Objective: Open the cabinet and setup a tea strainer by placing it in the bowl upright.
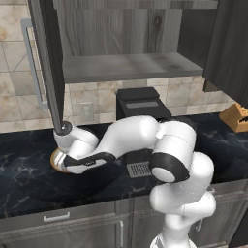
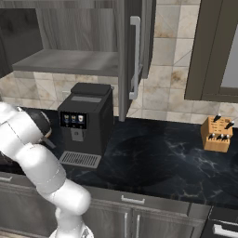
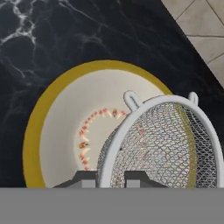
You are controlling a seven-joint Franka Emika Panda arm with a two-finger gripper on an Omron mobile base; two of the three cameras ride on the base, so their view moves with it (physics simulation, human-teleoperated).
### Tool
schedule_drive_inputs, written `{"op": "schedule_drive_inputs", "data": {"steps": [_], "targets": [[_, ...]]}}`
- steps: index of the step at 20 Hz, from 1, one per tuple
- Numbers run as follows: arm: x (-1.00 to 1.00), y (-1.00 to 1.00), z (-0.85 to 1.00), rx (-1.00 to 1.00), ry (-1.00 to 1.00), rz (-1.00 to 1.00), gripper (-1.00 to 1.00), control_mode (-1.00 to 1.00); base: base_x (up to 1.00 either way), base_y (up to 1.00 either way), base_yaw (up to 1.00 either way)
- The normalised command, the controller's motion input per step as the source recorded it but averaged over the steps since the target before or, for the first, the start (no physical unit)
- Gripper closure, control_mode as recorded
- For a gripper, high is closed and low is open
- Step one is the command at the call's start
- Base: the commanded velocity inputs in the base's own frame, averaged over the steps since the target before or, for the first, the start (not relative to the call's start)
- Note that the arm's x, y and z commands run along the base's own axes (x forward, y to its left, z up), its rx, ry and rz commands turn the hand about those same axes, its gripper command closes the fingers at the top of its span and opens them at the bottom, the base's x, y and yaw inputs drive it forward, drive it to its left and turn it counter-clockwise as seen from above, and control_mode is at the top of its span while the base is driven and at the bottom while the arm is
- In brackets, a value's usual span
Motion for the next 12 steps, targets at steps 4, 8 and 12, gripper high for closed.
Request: {"op": "schedule_drive_inputs", "data": {"steps": [4,8,12], "targets": [[0.18,0.04,-0.3,-0.03,0.05,0.0,1.0,-1.0,0.0,0.0,0.0],[0.13,0.02,-0.32,-0.07,0.05,0.0,1.0,-1.0,0.0,0.0,0.0],[0.1,0.1,-0.19,-0.04,0.0,0.0,1.0,-1.0,0.0,0.0,0.0]]}}
